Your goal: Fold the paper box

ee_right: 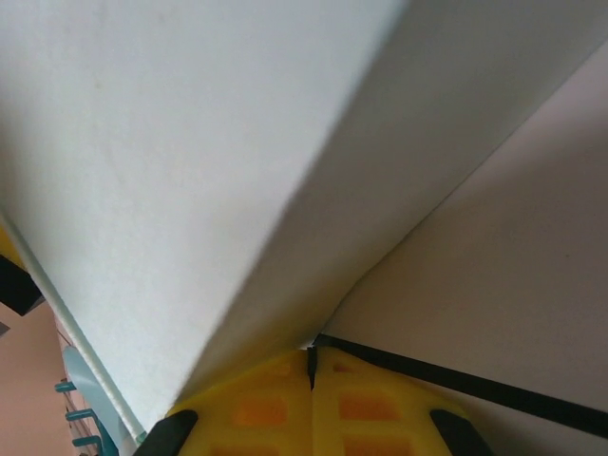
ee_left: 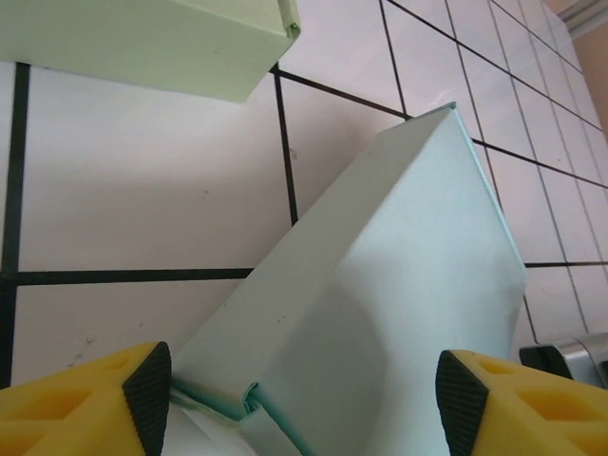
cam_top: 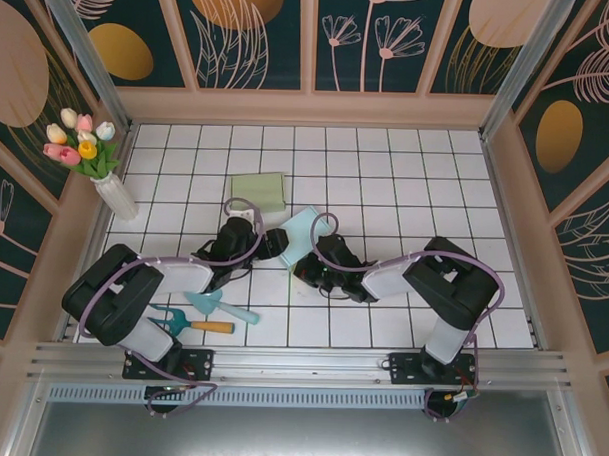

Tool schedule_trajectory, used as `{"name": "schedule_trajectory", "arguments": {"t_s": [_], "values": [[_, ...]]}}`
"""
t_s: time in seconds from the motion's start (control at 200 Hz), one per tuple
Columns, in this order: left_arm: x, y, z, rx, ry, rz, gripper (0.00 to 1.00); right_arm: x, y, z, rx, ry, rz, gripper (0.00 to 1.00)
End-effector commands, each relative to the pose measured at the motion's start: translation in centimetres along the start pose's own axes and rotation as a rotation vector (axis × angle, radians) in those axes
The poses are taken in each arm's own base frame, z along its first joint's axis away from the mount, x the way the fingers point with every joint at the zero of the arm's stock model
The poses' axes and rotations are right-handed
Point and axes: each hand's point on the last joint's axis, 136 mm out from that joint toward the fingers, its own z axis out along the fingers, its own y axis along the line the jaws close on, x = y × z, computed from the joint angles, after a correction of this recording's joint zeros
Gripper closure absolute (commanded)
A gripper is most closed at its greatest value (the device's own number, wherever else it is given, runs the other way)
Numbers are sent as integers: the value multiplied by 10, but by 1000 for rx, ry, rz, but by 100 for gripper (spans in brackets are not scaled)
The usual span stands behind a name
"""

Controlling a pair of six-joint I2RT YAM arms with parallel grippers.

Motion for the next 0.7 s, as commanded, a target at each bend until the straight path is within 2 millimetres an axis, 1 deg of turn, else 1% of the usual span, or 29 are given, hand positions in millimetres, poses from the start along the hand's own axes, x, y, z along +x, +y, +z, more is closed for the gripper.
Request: {"name": "schedule_trajectory", "arguments": {"t_s": [0.0, 0.19, 0.28, 0.39, 0.485, 0.52, 0.57, 0.646, 0.696], "values": [[55, -41, -3, 146, 187, -20, 28, -9, 39, -4, -153, -22, -16, 100], [66, -19, -6, 85, 169, -45, 29, -7, 62, -23, -278, -27, -31, 100], [69, -24, -9, 120, 173, -60, 29, -8, 66, -27, -293, -33, -41, 100], [75, -38, -8, 145, 197, -50, 29, -10, 69, -28, -299, -41, -40, 100], [76, -49, -6, 164, 204, -48, 29, -10, 70, -28, -300, -47, -35, 100], [72, -50, -5, 157, 191, -49, 29, -10, 70, -28, -296, -49, -33, 100], [60, -45, -4, 101, 143, -31, 27, -10, 65, -29, -279, -62, -30, 100], [34, -33, -1, -23, 61, 18, 24, -12, 48, -34, -213, -107, -19, 100], [17, -25, 2, -88, 21, 39, 23, -17, 35, -40, -147, -147, -29, 95]]}}
